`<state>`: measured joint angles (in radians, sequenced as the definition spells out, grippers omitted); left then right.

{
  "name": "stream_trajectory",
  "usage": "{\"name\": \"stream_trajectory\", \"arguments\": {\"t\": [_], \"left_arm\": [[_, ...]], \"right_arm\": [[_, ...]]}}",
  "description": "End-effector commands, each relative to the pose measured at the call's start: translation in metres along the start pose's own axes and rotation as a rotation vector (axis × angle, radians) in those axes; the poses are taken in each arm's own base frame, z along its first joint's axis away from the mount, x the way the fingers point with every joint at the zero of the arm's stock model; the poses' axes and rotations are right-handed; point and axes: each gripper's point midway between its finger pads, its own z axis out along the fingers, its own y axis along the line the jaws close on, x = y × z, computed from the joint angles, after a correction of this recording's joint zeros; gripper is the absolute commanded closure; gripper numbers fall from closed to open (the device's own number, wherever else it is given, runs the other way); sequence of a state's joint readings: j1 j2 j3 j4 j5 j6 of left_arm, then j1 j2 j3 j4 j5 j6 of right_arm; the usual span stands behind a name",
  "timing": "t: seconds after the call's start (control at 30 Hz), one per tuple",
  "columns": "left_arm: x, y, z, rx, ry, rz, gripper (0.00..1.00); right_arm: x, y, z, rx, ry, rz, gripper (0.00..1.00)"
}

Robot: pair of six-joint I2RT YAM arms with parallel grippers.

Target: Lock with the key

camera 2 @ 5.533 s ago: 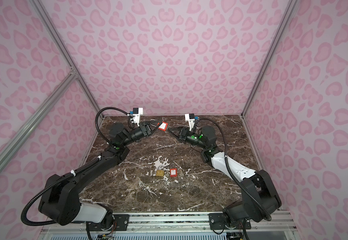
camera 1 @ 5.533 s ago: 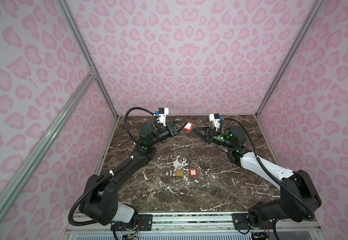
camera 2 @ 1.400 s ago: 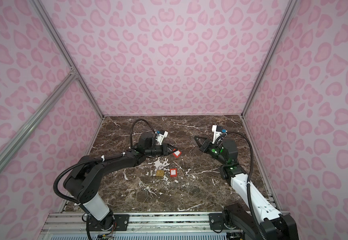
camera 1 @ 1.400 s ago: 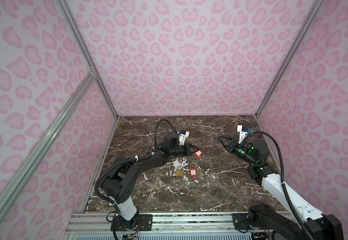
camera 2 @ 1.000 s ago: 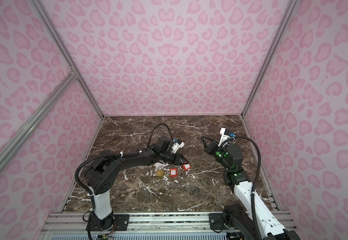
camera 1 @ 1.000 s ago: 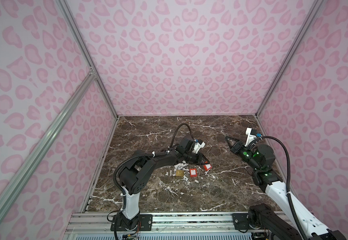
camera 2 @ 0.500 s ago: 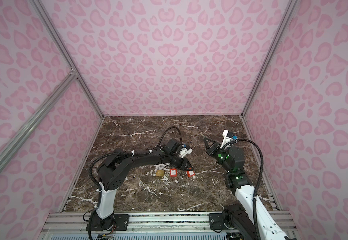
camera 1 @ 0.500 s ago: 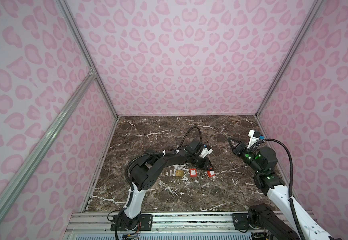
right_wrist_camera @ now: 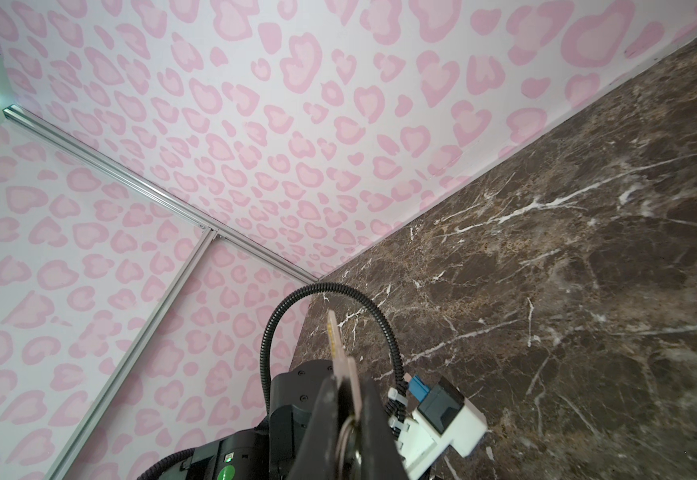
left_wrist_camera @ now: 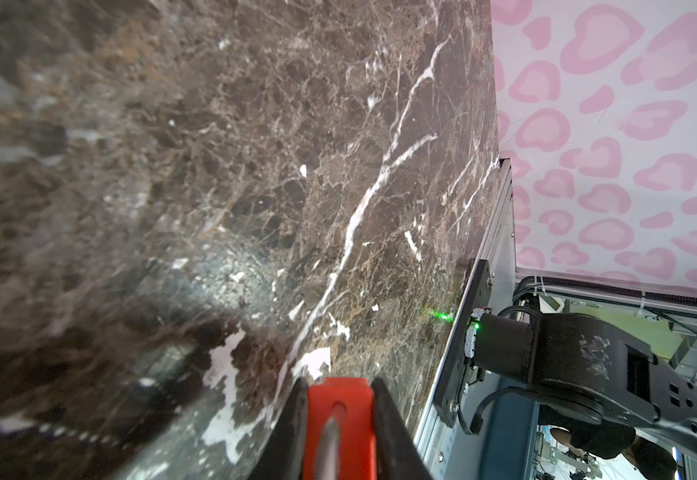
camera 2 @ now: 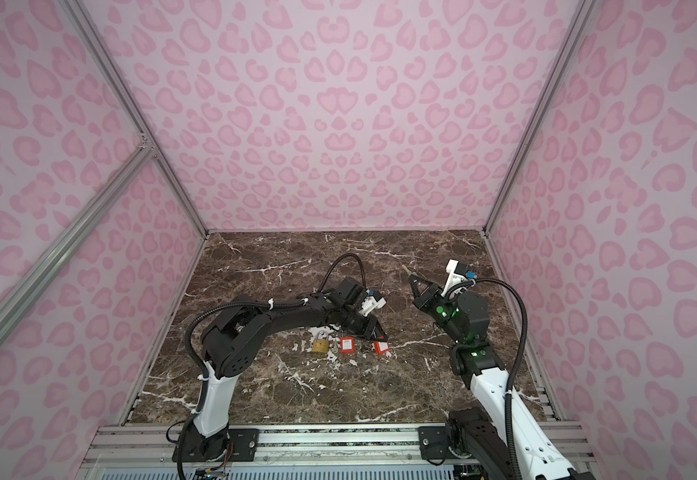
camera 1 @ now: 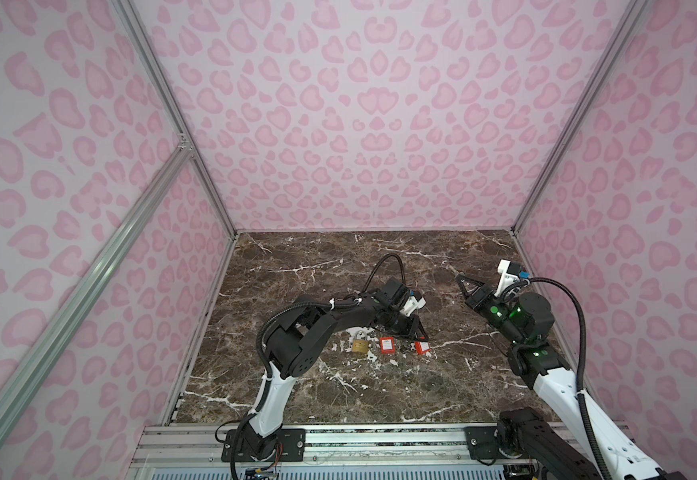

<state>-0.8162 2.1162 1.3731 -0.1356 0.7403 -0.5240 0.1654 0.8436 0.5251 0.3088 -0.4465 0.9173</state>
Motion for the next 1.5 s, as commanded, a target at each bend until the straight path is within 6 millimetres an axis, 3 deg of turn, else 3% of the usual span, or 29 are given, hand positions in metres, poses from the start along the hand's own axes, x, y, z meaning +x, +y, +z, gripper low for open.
{"name": "stream_trajectory", "arguments": {"t": [0.0, 0.43, 1.1, 1.47], "left_arm": [[-0.002, 0.0, 0.002, 0.006, 0.004, 0.006, 0.84], [0.0, 0.013, 0.007, -0.032, 0.024, -0.019, 0.74], [-0.018, 0.025, -0.007, -0.129, -0.054, -0.029, 0.41], [-0.027, 0.028, -0.01, -0.146, -0.076, -0.043, 0.39]], "right_arm": [[-0.002, 0.004, 0.001, -0.023, -0.007, -0.004, 1.0], [-0.002, 0.006, 0.0, -0.025, -0.005, -0.005, 1.0], [-0.002, 0.005, -0.001, -0.025, -0.011, -0.007, 1.0], [0.001, 0.001, -0.001, -0.016, -0.008, -0.005, 1.0]]}}
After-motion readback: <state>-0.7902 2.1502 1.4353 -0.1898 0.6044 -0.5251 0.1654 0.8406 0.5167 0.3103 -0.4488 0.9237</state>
